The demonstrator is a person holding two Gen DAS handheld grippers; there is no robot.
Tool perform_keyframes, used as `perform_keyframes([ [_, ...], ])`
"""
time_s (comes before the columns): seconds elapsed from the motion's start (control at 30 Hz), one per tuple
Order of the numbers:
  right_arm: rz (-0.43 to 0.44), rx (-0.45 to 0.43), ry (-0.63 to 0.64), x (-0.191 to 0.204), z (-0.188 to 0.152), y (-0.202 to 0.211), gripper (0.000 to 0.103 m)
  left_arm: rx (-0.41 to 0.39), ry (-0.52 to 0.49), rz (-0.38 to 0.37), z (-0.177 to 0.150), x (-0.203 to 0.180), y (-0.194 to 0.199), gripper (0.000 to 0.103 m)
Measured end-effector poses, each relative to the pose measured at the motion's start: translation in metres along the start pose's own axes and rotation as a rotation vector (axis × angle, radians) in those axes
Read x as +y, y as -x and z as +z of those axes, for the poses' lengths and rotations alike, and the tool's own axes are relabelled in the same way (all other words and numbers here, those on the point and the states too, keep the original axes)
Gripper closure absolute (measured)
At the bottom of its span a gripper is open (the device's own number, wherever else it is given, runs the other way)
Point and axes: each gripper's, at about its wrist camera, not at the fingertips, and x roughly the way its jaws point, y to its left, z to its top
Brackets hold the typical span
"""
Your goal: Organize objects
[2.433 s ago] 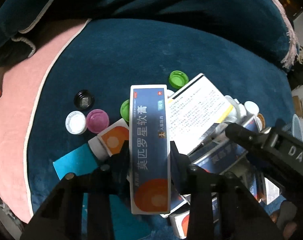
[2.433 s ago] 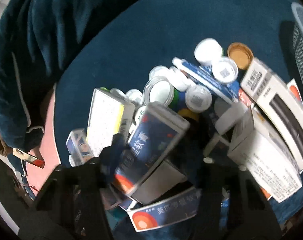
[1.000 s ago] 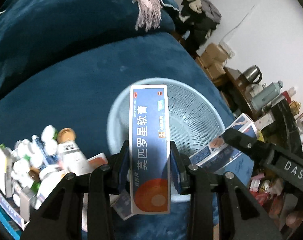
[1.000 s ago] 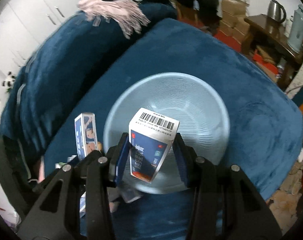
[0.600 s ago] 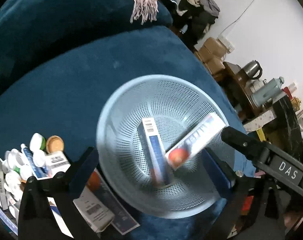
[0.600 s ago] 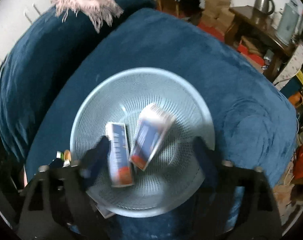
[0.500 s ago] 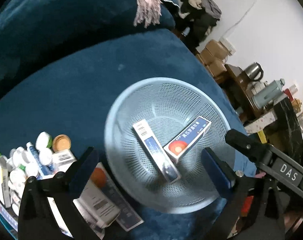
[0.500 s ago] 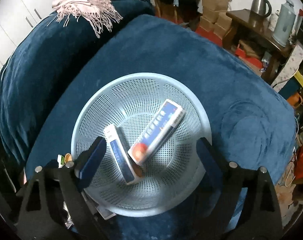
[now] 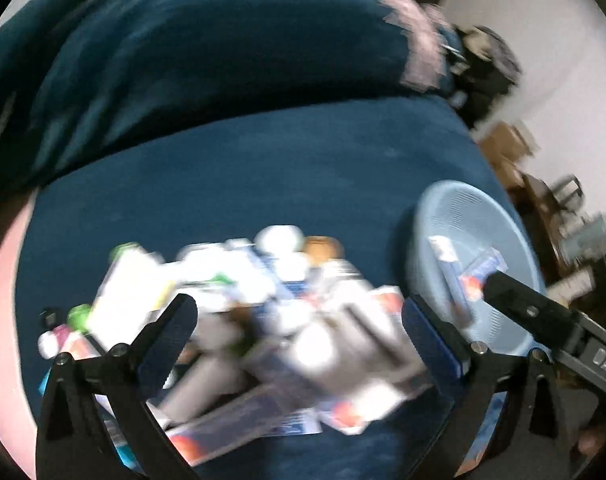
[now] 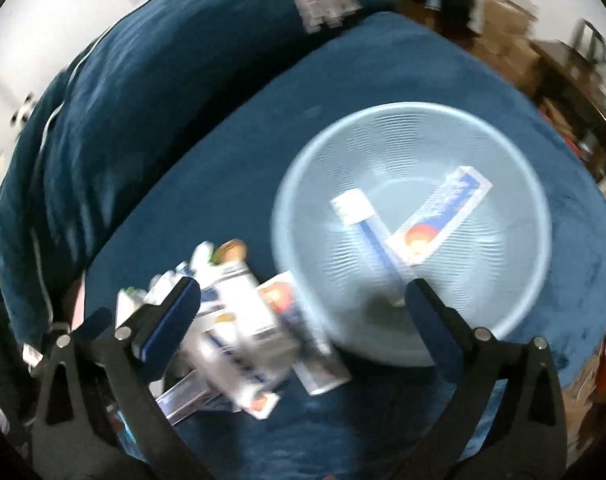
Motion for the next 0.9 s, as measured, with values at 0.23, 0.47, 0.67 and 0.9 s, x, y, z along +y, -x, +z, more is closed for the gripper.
perform_keyframes([
  [0.23,0.102,0.090,0.172,0.075,-0.034,-0.030,0.000,0.010,0.129,0.081,-0.009,0.108,-0.005,0.001],
  [0.47,0.075,0.110,0.330,0.089,-0.047,-0.047,0.002,0.036,0.129,0.066,-0.013,0.137,-0.017,0.001],
  [0.67,0.135,0.157,0.243,0.079,-0.028,-0.072,0.002,0.070,0.134,0.045,-0.014,0.138,-0.028,0.001],
  [0.9,0.015,0.233,0.259,0.071,-0.028,-0.105,0.002,0.119,0.112,0.064,-0.014,0.147,-0.042,0.001],
])
